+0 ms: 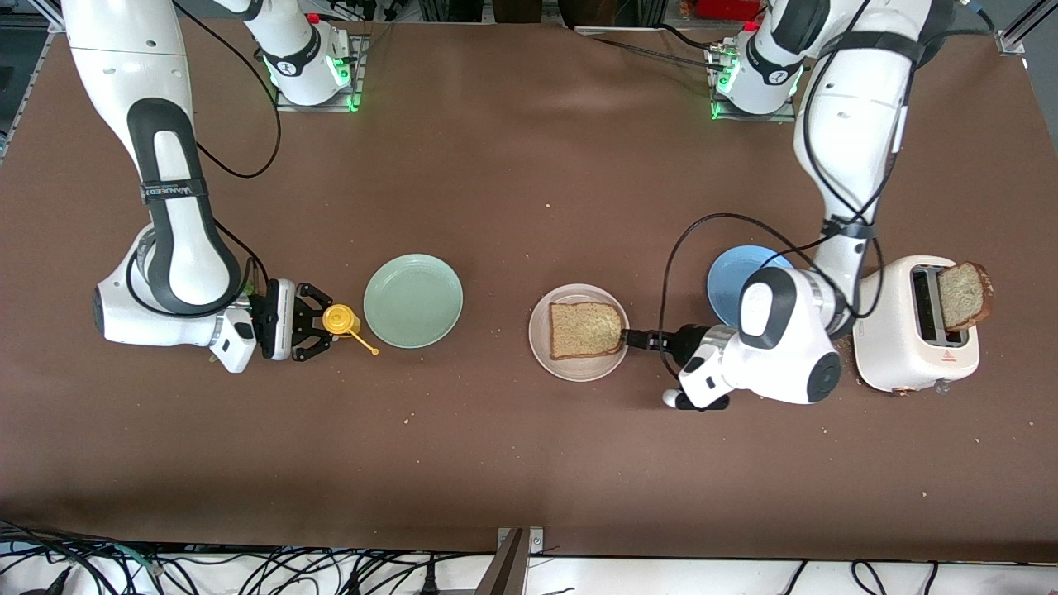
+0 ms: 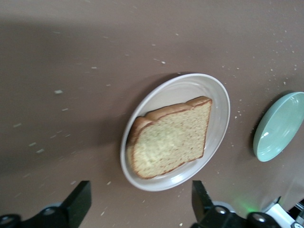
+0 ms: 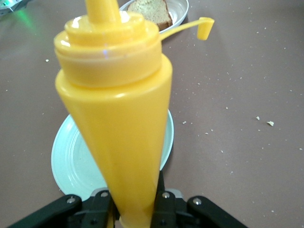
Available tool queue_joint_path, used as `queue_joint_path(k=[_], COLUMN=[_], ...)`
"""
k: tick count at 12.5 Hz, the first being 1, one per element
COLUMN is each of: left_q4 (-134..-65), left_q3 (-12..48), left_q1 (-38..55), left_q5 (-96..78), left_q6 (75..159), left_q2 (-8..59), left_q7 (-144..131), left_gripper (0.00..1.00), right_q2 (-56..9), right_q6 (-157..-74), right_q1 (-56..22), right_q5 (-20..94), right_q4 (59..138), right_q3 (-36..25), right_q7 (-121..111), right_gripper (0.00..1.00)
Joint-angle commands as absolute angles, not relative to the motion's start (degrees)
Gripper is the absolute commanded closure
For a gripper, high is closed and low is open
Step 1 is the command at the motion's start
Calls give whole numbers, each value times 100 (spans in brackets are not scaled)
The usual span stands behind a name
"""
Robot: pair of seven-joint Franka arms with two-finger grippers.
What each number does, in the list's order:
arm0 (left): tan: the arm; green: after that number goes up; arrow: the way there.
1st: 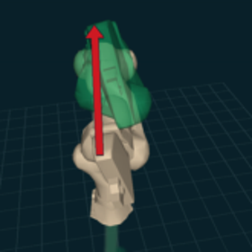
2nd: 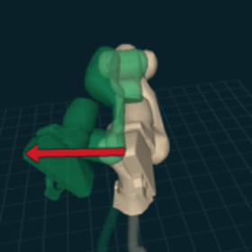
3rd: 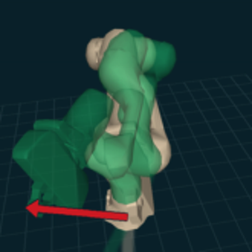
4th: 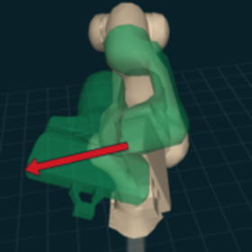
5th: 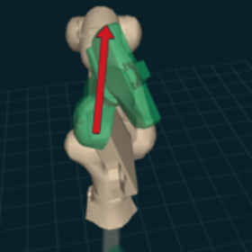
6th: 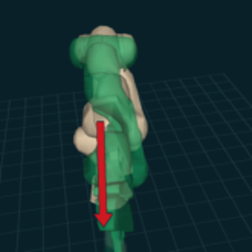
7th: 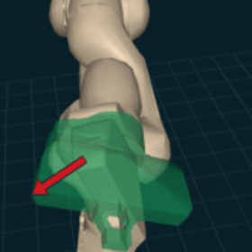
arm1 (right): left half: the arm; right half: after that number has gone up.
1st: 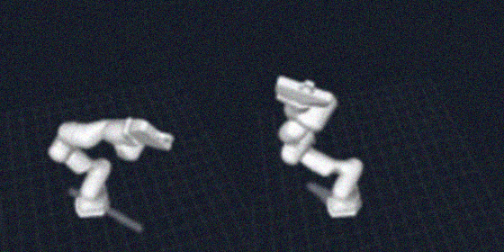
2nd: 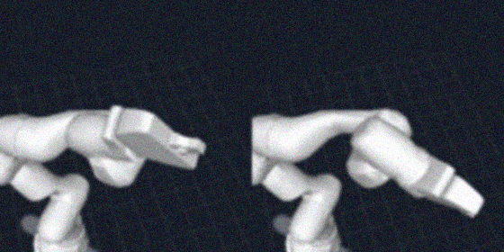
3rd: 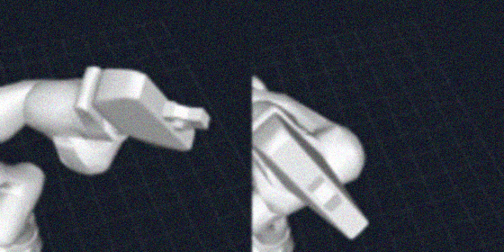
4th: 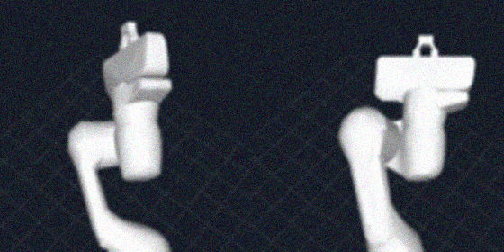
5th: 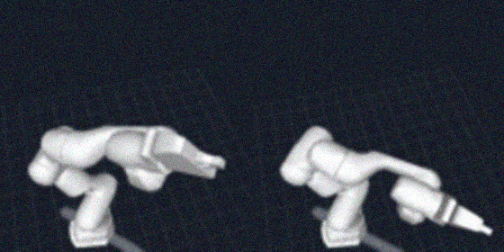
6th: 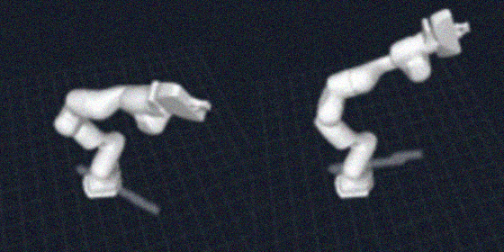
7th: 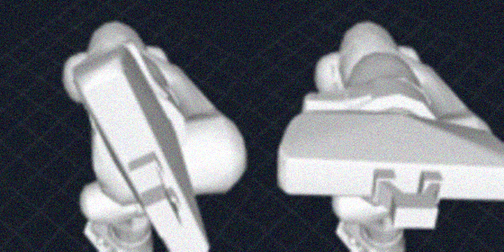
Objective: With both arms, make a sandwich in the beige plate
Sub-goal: 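Withdraw the left gripper while the right gripper carries mustard toward the toast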
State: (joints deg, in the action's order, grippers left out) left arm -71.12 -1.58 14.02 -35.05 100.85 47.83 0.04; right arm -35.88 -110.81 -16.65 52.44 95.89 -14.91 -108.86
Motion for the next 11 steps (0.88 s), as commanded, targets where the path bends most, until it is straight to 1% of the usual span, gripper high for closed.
queue_joint_path(k=[1,3,6,8,10,11], left_q4=[-7198,-7181,-7085,-6918,-6829,-6829], left_q3=[-228,-264,-264,-255,-220,-202], left_q1=[1021,644,133,27,105,97], left_q5=[-2877,-2279,-1760,-1050,-136,-62], left_q6=[9494,9247,8747,8509,8490,8490], left_q2=[4273,4009,3658,3595,3464,3324], left_q7=[-254,-255,-229,-229,-237,-246], left_gripper=[0,0,0,0,0,0], right_q2=[-3305,-3296,-3305,-3313,-3340,-3349], right_q6=[-11363,-11495,-11601,-11750,-11917,-12057], right_q1=[-2021,-2293,-2767,-3057,-3400,-3567], right_q5=[4835,4546,3721,3149,2517,2140], right_q4=[9581,9431,9037,8843,8737,8728], right_q3=[-1512,-1520,-1512,-1503,-1503,-1503], right_q7=[-10198,-9680,-8608,-7887,-7219,-6885], right_gripper=[100,100,100,100,100,100])
